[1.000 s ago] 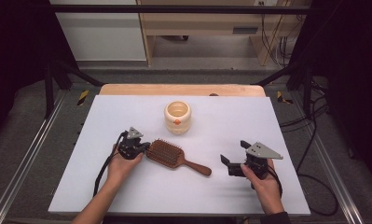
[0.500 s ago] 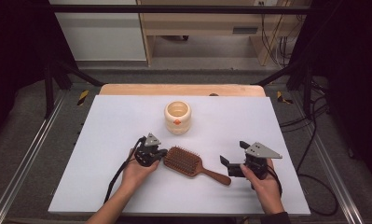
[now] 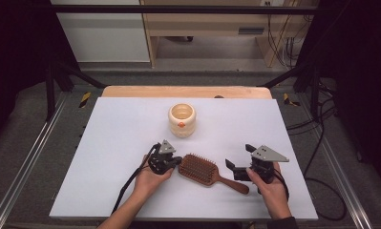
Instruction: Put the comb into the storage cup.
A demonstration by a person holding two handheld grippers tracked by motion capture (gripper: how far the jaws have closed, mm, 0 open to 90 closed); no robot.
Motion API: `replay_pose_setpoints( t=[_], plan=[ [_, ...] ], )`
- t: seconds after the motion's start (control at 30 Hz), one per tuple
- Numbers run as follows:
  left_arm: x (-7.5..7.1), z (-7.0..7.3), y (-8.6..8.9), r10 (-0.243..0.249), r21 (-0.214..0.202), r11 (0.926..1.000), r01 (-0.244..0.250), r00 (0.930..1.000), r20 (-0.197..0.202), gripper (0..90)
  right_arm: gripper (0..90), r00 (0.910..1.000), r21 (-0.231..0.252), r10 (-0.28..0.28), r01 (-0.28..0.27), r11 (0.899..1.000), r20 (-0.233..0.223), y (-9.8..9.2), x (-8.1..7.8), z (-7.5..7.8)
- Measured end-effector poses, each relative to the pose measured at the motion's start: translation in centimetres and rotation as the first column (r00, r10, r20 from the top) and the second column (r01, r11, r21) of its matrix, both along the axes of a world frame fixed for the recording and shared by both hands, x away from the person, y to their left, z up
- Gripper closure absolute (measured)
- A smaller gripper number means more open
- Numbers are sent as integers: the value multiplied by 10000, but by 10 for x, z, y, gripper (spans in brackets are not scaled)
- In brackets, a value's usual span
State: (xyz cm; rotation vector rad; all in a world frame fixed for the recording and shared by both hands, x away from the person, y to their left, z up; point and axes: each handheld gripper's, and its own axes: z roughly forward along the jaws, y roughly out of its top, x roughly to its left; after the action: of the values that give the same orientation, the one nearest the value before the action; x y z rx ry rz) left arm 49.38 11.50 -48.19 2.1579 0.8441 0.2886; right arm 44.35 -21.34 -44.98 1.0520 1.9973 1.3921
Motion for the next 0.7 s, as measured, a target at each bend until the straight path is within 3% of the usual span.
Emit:
replay_pose_setpoints(
  t=[0.1,0.2,0.33,0.43,0.57,0.7],
  plan=[
    [-2,-1,-3,-46,-22,10000,47,10000,64,896,46,10000,-51,-19,19,10000,-1,0,0,0],
    [-5,2,-2,5,203,9998,-21,9971,759,895,45,10000,-13,-6,6,10000,-20,1,-1,1],
    [-9,12,12,478,-523,9978,-415,9908,1269,897,43,9997,-63,166,-167,9998,-176,1,-1,2],
    [-13,24,28,778,-739,9951,-657,9815,1750,897,43,9993,-29,234,-235,9997,-301,3,-1,3],
    [-22,36,57,1176,-1097,9892,-967,9720,2035,897,45,9971,3,491,-492,9988,-590,4,-4,6],
    [-38,42,93,1713,-1310,9809,-1440,9580,2300,897,50,9992,-130,322,-326,9994,-248,8,-10,12]
  ],
)
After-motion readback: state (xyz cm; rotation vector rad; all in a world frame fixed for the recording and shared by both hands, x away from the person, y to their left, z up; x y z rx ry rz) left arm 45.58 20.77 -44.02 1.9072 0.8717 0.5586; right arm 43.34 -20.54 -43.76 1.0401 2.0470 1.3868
